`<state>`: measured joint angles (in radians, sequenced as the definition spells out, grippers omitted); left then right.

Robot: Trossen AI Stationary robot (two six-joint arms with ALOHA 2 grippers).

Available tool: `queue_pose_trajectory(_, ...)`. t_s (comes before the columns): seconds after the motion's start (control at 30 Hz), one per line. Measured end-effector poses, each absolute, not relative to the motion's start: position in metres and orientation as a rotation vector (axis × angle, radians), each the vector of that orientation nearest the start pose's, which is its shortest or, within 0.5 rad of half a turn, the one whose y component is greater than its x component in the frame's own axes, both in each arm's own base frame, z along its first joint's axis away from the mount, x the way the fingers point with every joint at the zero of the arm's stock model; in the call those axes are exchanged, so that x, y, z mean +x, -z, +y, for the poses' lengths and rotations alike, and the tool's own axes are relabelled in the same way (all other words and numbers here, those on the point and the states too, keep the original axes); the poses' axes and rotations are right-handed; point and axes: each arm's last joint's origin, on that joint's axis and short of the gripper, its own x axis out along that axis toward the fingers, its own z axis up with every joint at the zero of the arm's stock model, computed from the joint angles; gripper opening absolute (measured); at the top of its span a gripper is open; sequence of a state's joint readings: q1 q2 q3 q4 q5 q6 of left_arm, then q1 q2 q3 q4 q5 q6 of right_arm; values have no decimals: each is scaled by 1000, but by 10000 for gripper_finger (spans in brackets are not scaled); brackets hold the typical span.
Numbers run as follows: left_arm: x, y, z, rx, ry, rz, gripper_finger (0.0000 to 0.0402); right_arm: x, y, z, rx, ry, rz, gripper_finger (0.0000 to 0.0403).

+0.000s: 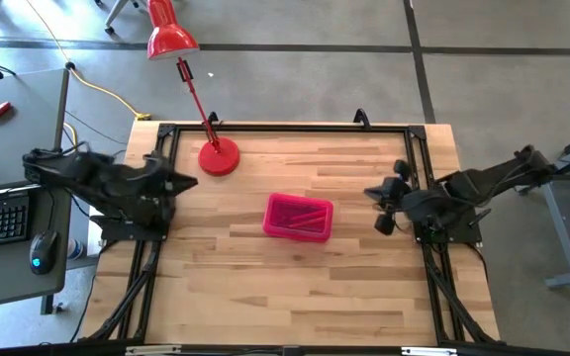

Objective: Pick & place school supplies into a supply box
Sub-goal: Return to Home Position

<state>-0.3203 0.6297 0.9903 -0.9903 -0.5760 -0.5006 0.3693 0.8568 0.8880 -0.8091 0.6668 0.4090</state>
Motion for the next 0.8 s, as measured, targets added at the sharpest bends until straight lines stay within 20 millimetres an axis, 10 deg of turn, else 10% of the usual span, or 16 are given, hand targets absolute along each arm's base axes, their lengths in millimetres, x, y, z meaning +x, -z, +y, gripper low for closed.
queue_pose_trajectory(0.3,71,-266,-14,-240,-95,98,67,141,-252,42,2,-13,63,0)
queue_pose_trajectory(0.8,77,-205,-17,-90,-58,69,67,123,-177,23,5,-12,-90,0)
